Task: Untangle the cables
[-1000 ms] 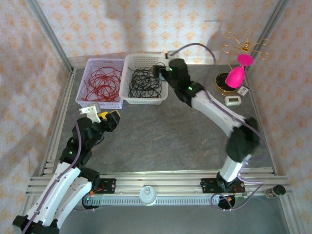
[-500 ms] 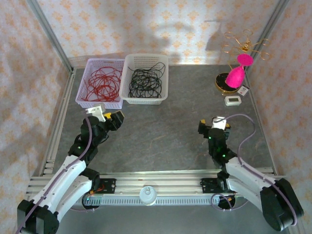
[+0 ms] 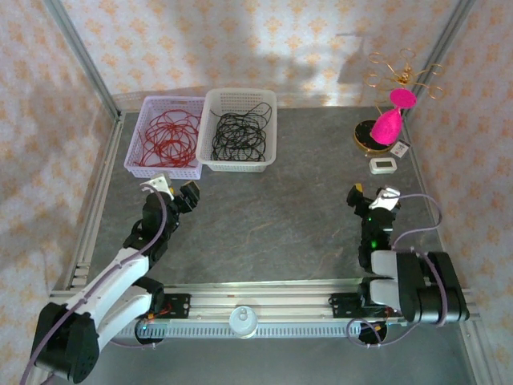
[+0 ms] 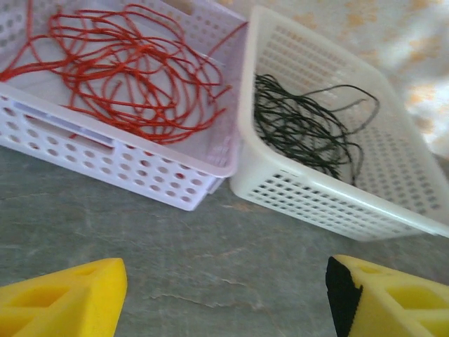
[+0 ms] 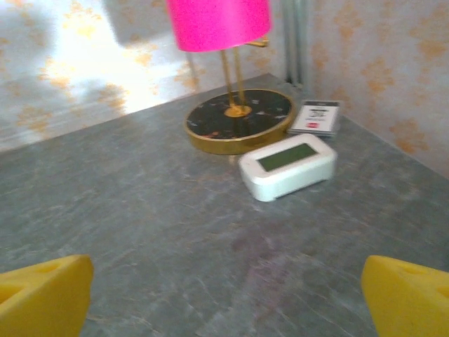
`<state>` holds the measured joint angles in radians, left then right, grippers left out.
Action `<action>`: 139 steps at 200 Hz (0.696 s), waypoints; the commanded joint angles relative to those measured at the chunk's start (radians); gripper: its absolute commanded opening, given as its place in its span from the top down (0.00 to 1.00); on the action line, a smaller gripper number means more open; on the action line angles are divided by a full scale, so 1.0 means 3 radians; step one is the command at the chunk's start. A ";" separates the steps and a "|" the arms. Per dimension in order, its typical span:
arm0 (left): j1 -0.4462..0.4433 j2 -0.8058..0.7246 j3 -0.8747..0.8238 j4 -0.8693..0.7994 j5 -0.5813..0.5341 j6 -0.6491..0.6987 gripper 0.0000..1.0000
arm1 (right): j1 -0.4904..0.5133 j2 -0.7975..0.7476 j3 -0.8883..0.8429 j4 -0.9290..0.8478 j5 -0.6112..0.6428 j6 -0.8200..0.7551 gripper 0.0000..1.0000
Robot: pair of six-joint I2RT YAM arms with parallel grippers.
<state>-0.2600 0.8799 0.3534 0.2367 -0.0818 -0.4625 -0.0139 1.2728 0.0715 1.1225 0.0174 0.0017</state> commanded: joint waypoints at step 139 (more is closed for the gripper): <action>0.1033 0.2236 -0.0688 0.4178 0.0298 0.1318 0.01 | 0.0093 0.0832 0.0509 0.0416 -0.0185 -0.0104 0.00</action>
<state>-0.0040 1.4620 0.2066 1.1275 -0.1001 -0.0357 0.0124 1.5177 0.2180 1.2446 -0.0631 -0.0132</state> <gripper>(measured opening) 0.980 0.996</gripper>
